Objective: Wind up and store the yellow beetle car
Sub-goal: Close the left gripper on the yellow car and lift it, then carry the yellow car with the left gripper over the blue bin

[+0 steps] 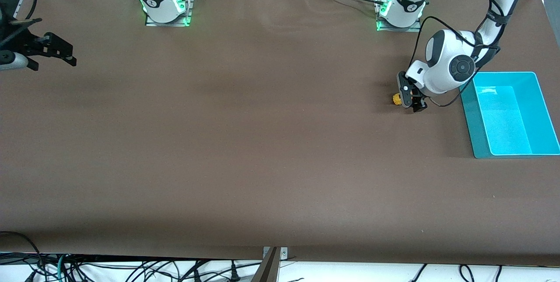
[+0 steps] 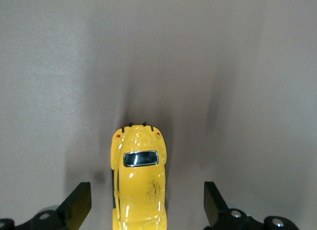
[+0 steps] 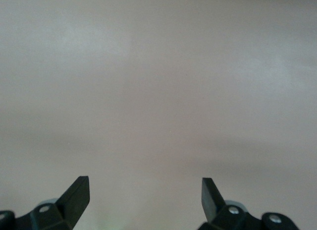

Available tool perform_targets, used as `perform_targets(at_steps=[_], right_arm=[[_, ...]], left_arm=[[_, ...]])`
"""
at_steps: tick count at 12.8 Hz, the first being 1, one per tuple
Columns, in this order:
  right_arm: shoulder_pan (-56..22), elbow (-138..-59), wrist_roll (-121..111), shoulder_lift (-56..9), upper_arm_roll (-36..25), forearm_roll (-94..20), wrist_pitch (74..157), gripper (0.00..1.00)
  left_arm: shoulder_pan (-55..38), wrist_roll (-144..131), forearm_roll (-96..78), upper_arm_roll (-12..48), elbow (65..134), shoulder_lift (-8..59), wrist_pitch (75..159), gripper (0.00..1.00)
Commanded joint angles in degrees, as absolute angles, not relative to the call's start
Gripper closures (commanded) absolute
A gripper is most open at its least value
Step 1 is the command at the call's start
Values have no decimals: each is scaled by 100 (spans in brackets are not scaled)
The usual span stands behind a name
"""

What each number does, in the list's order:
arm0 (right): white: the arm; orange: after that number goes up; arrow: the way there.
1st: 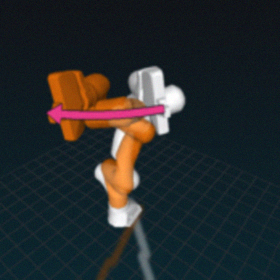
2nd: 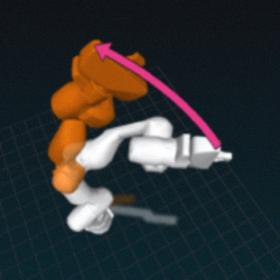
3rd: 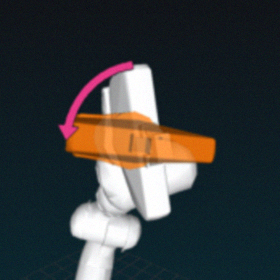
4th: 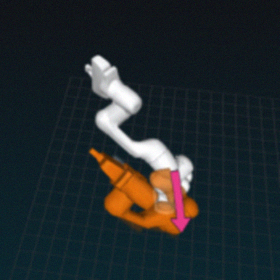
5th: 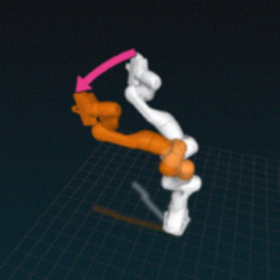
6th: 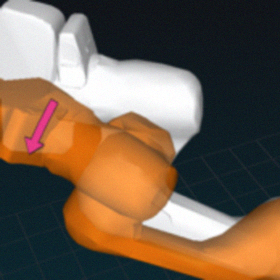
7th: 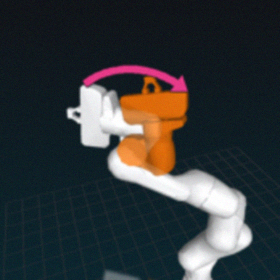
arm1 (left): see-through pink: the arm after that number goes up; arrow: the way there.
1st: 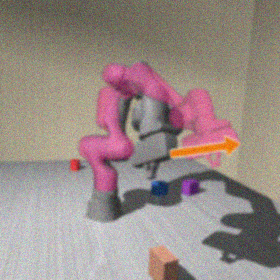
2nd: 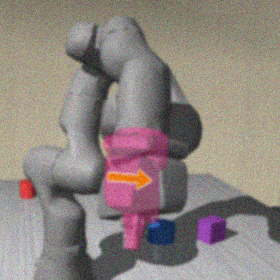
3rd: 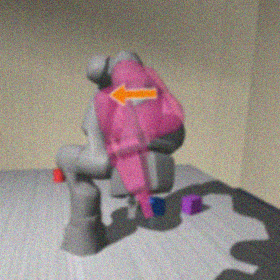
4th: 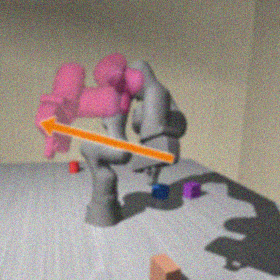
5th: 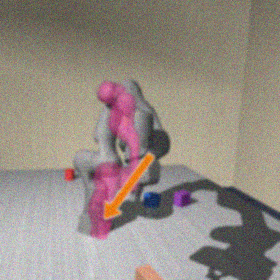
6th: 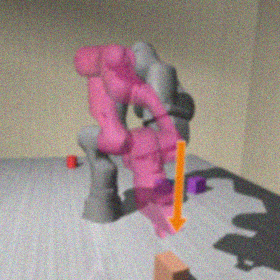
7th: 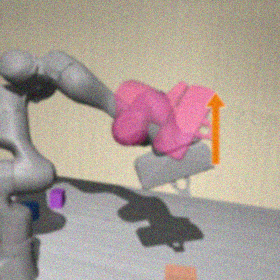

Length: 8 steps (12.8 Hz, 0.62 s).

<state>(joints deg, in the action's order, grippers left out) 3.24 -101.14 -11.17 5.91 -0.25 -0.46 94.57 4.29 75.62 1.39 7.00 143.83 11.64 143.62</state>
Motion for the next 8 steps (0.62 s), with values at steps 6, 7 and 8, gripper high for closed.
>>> perform_targets(at_steps=[6,7,8], right_arm=[[290,-9756,-1134,562,-272,8,9360,0],[290,-9756,-1125,563,-281,9,9378,0],[290,-9756,-1134,554,-281,9,9378,0]], left_arm=[[553,7682,132,756,14520,1152,14757,100],[597,7682,132,756,14485,1108,14705,100],[641,7682,123,765,14450,994,14530,100]])
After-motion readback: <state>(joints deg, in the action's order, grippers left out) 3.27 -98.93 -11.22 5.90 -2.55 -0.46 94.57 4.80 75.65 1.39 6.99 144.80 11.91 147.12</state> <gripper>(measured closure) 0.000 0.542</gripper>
